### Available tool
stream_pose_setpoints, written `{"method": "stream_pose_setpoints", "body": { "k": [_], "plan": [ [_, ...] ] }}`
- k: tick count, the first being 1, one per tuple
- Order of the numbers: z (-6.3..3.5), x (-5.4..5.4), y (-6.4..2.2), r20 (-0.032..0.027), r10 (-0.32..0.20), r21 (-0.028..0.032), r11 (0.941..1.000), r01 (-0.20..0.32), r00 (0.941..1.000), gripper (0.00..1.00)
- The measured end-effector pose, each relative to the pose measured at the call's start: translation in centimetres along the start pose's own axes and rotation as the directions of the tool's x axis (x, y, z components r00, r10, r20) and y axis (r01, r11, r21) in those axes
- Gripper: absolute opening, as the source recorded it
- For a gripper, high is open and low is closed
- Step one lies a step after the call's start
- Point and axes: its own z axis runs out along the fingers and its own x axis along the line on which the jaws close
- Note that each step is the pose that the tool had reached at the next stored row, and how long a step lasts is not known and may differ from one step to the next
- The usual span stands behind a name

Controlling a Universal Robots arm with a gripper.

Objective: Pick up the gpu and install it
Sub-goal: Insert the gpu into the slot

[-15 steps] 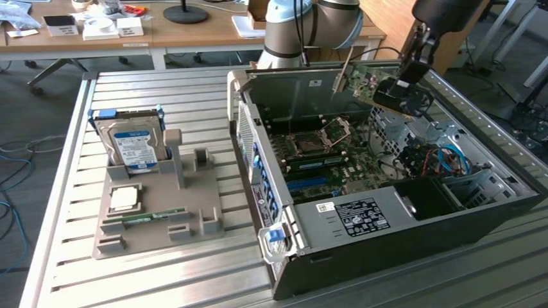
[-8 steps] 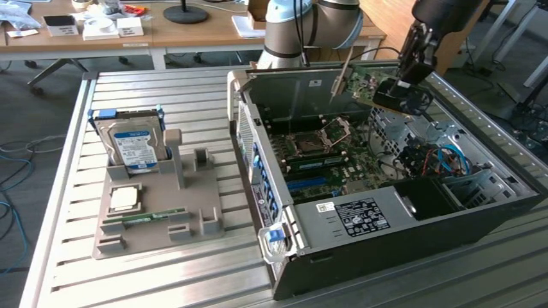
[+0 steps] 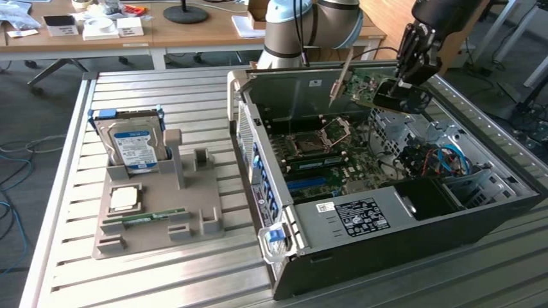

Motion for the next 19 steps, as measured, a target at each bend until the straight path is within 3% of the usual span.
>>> {"method": "stream_pose_setpoints", "body": {
  "k": [5,10,15,19],
  "plan": [
    [0.01,-0.01,0.00,-0.0038,-0.075,-0.0019,0.9972,0.075,0.9972,0.27],
    [0.03,-0.01,0.00,-0.0076,-0.150,-0.0040,0.9887,0.150,0.9886,0.27],
    [0.04,-0.02,0.00,-0.0112,-0.226,-0.0065,0.9742,0.225,0.9742,0.27],
    [0.06,-0.02,0.01,-0.0138,-0.284,-0.0086,0.9589,0.284,0.9588,0.27]
  ]
}}
